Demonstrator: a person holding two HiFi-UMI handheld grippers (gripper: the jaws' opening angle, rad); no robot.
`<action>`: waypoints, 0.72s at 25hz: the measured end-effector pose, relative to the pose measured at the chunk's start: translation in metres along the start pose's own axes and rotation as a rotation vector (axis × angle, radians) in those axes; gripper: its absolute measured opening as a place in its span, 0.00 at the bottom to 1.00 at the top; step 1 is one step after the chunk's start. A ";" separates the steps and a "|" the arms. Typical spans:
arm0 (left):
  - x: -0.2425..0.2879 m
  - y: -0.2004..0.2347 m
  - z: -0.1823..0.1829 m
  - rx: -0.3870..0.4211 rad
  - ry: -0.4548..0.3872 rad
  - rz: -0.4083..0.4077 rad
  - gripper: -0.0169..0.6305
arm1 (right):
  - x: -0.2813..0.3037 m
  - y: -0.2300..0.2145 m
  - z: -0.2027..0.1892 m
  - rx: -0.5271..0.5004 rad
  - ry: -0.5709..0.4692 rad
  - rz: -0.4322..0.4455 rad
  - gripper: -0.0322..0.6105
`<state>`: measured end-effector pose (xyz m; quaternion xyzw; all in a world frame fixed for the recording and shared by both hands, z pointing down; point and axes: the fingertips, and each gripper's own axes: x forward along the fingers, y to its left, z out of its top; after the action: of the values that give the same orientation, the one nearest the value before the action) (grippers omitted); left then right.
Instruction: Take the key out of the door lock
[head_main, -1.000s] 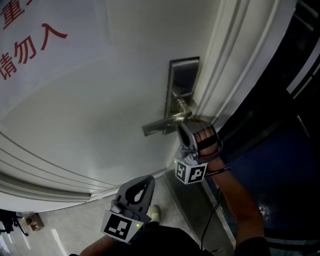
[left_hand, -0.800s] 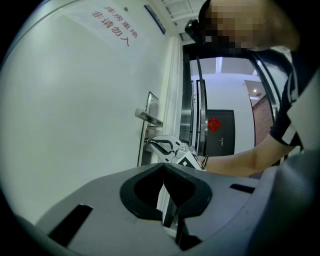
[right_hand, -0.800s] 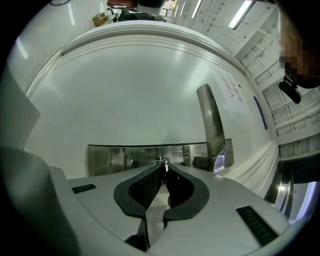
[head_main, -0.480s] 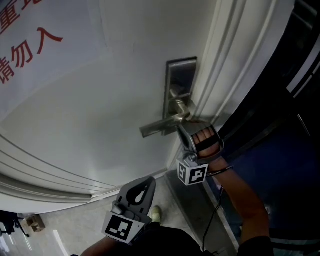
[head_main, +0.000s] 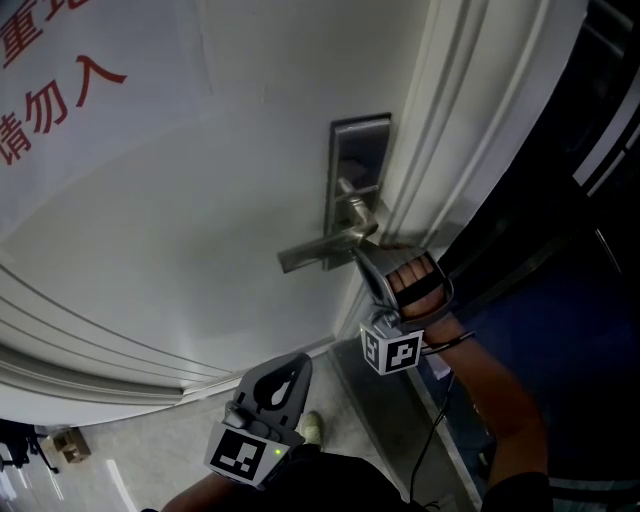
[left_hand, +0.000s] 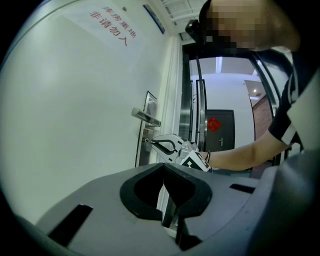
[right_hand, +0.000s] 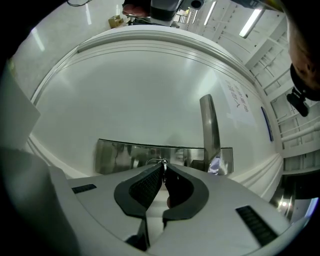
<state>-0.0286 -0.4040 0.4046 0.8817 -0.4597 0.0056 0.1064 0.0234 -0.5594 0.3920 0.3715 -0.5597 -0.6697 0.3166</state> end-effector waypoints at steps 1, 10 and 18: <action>0.000 -0.001 0.000 0.001 0.000 -0.001 0.04 | -0.001 0.000 0.000 0.006 0.002 0.000 0.09; -0.005 -0.005 0.000 0.000 -0.003 0.005 0.04 | -0.004 0.000 0.000 0.032 0.008 0.016 0.09; -0.004 -0.012 0.002 0.008 -0.009 -0.001 0.04 | -0.004 -0.001 0.000 0.049 0.009 0.021 0.09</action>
<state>-0.0213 -0.3942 0.4002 0.8824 -0.4595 0.0037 0.1007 0.0250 -0.5558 0.3919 0.3763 -0.5784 -0.6507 0.3169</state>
